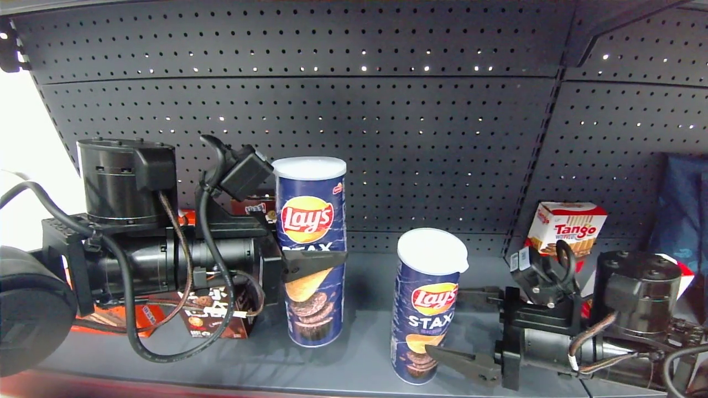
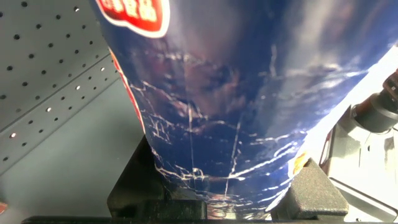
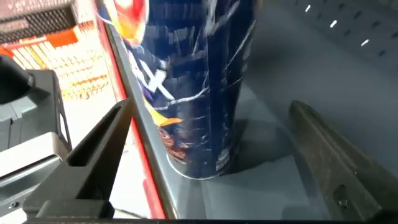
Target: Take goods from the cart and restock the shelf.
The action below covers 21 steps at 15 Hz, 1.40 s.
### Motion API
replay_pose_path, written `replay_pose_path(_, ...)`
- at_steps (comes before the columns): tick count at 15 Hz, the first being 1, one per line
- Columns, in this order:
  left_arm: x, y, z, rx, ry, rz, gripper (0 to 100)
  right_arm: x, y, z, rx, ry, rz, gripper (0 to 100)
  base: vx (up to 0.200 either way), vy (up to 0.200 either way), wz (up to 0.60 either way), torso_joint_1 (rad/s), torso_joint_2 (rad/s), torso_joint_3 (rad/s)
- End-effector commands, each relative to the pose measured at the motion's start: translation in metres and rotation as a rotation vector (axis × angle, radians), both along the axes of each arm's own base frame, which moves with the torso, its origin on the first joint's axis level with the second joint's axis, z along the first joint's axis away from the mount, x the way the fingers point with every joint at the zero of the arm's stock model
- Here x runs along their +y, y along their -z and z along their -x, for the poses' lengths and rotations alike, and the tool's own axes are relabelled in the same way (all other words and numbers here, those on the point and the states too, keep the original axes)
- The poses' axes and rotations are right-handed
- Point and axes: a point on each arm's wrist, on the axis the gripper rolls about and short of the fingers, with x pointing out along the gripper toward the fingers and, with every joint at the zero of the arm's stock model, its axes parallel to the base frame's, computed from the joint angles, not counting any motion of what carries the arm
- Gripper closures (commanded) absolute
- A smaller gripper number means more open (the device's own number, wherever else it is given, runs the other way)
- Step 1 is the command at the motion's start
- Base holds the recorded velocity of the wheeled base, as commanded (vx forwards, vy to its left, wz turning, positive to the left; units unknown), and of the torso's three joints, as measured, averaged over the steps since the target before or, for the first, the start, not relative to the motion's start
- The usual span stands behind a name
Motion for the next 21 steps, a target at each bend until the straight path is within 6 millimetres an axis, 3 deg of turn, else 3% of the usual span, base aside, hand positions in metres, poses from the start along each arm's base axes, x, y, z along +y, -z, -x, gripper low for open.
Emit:
replay_pose_path(1, 0.004, 0.001, -0.002, 0.002, -0.014, -0.001, 100, -0.016, -0.020, 0.020, -0.066, 0.013, -0.043, 0, 0.000, 0.000, 0.00, 0.000, 0.00, 0.000)
replay_pose_path(5, 0.003, 0.001, -0.001, 0.003, -0.013, -0.002, 100, -0.035, -0.023, 0.049, -0.097, 0.045, -0.056, 0, 0.000, 0.000, 0.00, 0.000, 0.00, 0.000)
replay_pose_path(8, 0.003, 0.000, -0.001, -0.002, -0.013, 0.001, 100, -0.059, -0.038, 0.065, -0.146, 0.144, -0.076, 0, 0.000, 0.000, 0.00, 0.000, 0.00, 0.000)
replay_pose_path(14, 0.003, -0.003, -0.003, -0.018, -0.017, 0.006, 100, -0.104, -0.069, 0.132, -0.155, 0.542, -0.011, 0, 0.000, 0.000, 0.00, 0.000, 0.00, 0.000)
replay_pose_path(17, 0.007, -0.002, -0.004, -0.047, -0.041, -0.004, 100, -0.132, -0.052, 0.177, -0.153, 0.760, 0.019, 0, 0.000, 0.000, 0.00, 0.000, 0.00, 0.000)
replay_pose_path(21, 0.015, 0.001, -0.011, -0.065, -0.070, -0.023, 100, -0.144, -0.038, 0.204, -0.161, 0.980, 0.018, 0, 0.000, 0.000, 0.00, 0.000, 0.00, 0.000)
